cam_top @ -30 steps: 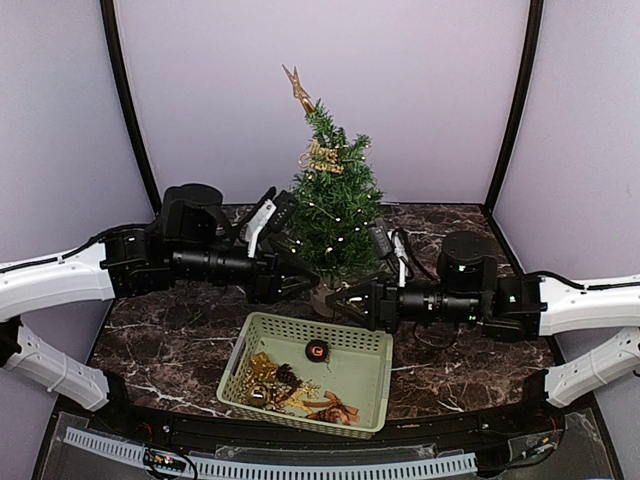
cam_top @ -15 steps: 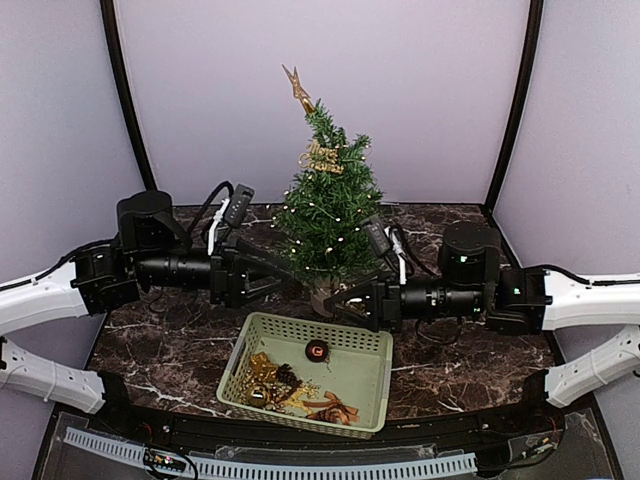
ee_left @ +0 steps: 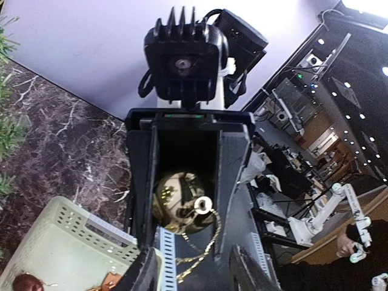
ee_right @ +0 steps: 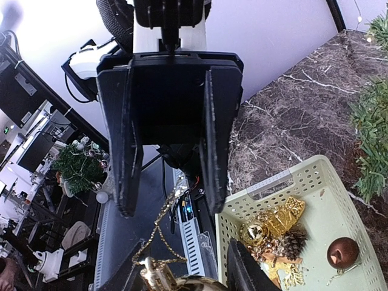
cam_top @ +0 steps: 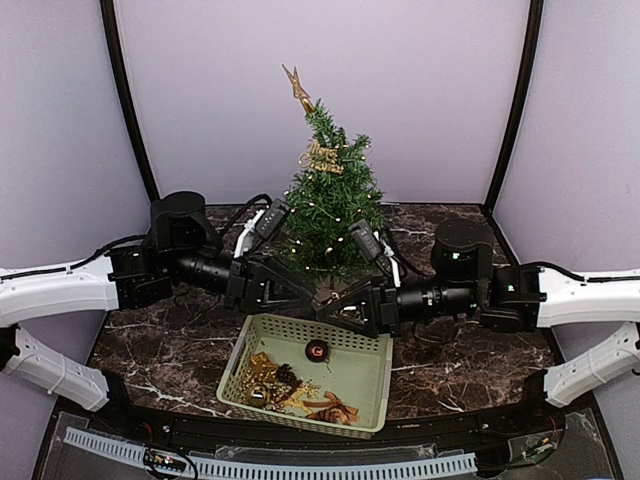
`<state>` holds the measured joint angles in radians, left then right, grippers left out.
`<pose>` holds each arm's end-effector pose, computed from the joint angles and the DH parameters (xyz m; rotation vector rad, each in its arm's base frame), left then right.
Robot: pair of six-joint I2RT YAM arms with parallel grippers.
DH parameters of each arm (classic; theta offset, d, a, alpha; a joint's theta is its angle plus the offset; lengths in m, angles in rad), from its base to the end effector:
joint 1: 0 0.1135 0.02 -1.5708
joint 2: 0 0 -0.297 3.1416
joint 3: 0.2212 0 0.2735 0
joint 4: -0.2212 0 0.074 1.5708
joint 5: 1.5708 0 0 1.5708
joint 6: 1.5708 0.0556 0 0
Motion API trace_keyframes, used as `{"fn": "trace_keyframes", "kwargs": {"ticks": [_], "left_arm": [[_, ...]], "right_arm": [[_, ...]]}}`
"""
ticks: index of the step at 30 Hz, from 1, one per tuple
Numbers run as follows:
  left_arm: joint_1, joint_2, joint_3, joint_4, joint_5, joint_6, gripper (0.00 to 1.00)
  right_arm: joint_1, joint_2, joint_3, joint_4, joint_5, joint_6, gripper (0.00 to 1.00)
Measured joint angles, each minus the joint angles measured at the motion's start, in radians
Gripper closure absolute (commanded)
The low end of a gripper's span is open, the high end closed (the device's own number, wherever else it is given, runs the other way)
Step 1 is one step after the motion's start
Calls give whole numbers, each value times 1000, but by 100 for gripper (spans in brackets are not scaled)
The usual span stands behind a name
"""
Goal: Decorate the small christmas tree
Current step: Hang the ornament ball on the branch.
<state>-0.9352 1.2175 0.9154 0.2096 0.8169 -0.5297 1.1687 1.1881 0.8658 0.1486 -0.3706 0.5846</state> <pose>0.1463 -0.2666 0.3597 1.0780 1.6507 -1.7080 0.1009 0.2887 0.3397 -0.8782 1.8265 1.5323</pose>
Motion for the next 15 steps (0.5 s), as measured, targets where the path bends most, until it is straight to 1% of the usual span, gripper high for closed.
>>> {"fn": "trace_keyframes", "kwargs": {"ticks": [6,8,10,11,12,13,14,15], "left_arm": [[-6,19,10,47,57,-15,66],[-11,28,12,55,67,-17,71],[-12,33,12,55,72,-19,80],[-12,34,12,54,74,-18,88],[-12,34,12,53,77,-20,91],[-12,34,13,52,76,-17,98],[-12,34,14,51,75,-16,100],[-12,34,15,49,72,-11,100]], "right_arm": [[0,12,8,-1,-12,0,62],[0,12,10,-1,-14,0,62],[0,12,13,-2,-15,0,62],[0,12,14,-2,-15,0,62],[0,12,14,-2,-15,0,62],[0,12,15,-3,-15,0,62],[0,12,15,-3,-15,0,63],[-1,12,15,-3,-15,0,63]]}}
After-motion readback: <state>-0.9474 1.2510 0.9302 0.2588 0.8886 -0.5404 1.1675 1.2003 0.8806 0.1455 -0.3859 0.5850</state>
